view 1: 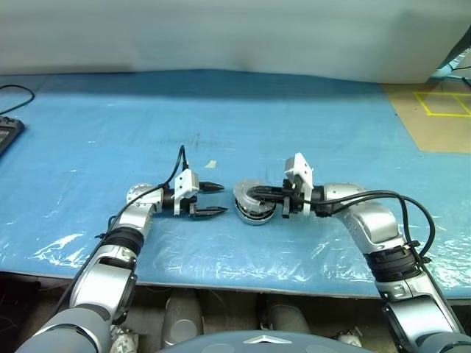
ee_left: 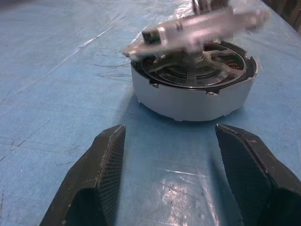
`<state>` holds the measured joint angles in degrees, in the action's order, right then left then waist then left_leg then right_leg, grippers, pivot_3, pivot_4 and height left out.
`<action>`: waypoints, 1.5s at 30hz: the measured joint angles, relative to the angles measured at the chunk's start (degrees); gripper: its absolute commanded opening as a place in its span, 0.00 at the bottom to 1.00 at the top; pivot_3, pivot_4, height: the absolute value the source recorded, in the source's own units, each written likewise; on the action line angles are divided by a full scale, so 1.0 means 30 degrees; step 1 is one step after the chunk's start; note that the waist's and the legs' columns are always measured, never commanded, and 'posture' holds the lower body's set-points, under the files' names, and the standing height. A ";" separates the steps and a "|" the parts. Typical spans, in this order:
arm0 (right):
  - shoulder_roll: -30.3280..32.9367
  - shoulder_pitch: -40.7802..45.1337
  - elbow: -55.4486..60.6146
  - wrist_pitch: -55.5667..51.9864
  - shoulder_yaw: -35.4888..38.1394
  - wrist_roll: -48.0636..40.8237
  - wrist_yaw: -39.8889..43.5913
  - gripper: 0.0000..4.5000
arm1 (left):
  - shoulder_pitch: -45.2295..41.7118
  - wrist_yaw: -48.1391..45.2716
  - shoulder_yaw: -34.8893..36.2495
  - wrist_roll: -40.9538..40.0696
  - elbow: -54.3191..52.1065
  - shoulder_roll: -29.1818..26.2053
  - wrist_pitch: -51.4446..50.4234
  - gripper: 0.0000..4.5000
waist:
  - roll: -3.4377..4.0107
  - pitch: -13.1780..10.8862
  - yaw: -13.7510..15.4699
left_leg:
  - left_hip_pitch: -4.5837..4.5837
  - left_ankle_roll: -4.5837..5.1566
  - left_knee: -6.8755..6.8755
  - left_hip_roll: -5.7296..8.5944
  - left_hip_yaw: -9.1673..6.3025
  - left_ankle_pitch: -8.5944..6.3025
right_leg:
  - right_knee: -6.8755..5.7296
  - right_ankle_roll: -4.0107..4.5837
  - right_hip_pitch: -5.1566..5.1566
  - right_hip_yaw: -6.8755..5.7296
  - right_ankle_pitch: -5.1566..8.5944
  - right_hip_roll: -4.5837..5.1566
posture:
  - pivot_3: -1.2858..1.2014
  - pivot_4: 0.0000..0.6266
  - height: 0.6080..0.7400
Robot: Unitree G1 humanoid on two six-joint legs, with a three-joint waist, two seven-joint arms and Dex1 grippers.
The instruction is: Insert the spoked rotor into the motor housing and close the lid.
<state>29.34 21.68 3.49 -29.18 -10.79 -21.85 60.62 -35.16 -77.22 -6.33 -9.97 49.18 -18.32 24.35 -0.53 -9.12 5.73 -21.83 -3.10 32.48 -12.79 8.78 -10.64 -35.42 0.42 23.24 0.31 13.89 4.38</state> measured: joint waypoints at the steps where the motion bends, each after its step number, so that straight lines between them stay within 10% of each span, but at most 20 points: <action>1: 0.0178 -0.0088 -0.0011 0.0118 -0.0276 0.0280 0.0056 0.00 | -0.0001 0.0020 0.0000 0.0004 0.0016 0.0005 0.0042 0.71 | 0.0000 0.0000 -0.0010 | 0.0006 -0.0001 0.0003 0.0000 -0.0001 0.0000 | -0.0003 0.0019 -0.0001 -0.0001 0.0012 0.0000 | 0.52 0.24 1.00; 19: -0.0509 -0.0723 -0.1168 0.3622 -0.0156 0.1119 -0.0438 0.00 | 0.0005 -0.0031 0.0021 -0.0006 0.0116 -0.0024 0.0112 0.71 | -0.0002 0.0001 -0.0054 | 0.0046 -0.0001 -0.0001 0.0001 0.0001 -0.0001 | -0.0001 0.0037 -0.0045 0.0012 0.0022 0.0002 | 0.52 0.24 1.00; 31: -0.0754 -0.0604 -0.1047 0.4588 0.0034 0.1216 -0.0674 0.81 | 0.0007 -0.0495 0.0434 -0.0376 0.0067 0.0040 -0.0119 0.71 | -0.0002 0.0001 -0.0059 | 0.0034 -0.0001 -0.0018 0.0002 0.0001 -0.0001 | 0.0018 0.0007 -0.0035 0.0006 0.0005 0.0002 | 0.52 0.24 1.00; 45: -0.1048 -0.0575 -0.2437 0.5955 -0.0390 0.2498 -0.0932 0.81 | 0.0154 -0.0494 0.0477 -0.0371 -0.0150 0.0041 -0.0259 0.71 | -0.0001 0.0001 -0.0071 | 0.0028 -0.0002 -0.0022 0.0002 0.0001 -0.0001 | 0.0021 0.0018 -0.0027 0.0007 0.0010 0.0001 | 0.52 0.24 1.00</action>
<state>26.19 19.95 -3.82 -11.31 -11.96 -14.36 57.82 -34.70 -78.70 -4.90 -11.08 48.73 -18.19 23.57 -0.53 -9.11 5.52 -21.74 -3.10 32.41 -12.79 8.78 -10.65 -35.36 0.47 23.16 0.33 13.92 4.39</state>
